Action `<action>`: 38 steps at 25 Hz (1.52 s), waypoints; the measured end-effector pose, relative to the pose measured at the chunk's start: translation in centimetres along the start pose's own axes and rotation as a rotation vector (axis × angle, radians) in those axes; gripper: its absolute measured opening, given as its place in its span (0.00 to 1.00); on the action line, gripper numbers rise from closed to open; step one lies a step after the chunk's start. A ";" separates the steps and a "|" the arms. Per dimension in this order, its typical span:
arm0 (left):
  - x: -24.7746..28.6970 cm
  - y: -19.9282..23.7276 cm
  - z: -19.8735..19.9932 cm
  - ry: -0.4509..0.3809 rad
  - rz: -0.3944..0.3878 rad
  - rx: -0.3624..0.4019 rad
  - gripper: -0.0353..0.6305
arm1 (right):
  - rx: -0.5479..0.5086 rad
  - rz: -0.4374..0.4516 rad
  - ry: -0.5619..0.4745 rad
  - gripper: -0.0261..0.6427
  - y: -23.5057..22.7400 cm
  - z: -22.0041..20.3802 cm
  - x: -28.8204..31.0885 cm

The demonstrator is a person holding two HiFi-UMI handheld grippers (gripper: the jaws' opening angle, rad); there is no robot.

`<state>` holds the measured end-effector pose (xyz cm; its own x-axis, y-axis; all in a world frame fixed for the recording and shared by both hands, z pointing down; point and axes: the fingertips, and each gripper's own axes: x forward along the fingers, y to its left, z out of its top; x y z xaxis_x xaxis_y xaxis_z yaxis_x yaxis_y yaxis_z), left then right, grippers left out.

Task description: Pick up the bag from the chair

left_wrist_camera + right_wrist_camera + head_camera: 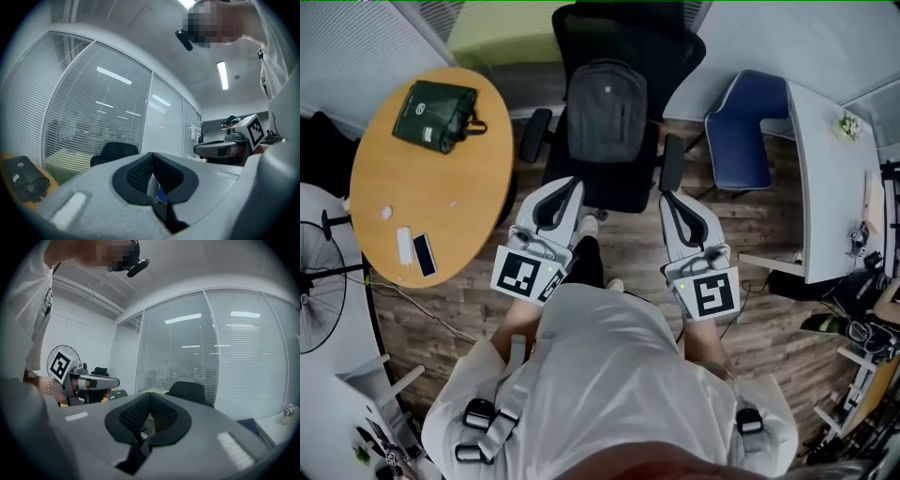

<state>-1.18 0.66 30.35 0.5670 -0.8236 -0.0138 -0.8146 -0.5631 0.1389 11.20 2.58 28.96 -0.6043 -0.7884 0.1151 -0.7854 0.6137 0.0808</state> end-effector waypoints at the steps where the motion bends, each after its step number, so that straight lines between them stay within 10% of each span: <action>1: 0.6 1.0 0.1 0.000 -0.005 0.001 0.06 | 0.003 -0.003 0.002 0.04 -0.2 0.1 1.2; 16: 7.0 14.1 0.8 0.007 -0.023 -0.001 0.06 | -0.065 -0.015 0.030 0.04 -2.8 0.5 15.4; 38: 14.5 19.2 -4.9 0.068 -0.048 0.030 0.11 | -0.054 -0.053 0.099 0.05 -8.6 -5.9 21.9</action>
<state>-8.00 -21.75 37.70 0.6119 -0.7895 0.0472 -0.7888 -0.6048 0.1095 5.52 -19.68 36.58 -0.5437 -0.8135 0.2062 -0.8060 0.5747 0.1421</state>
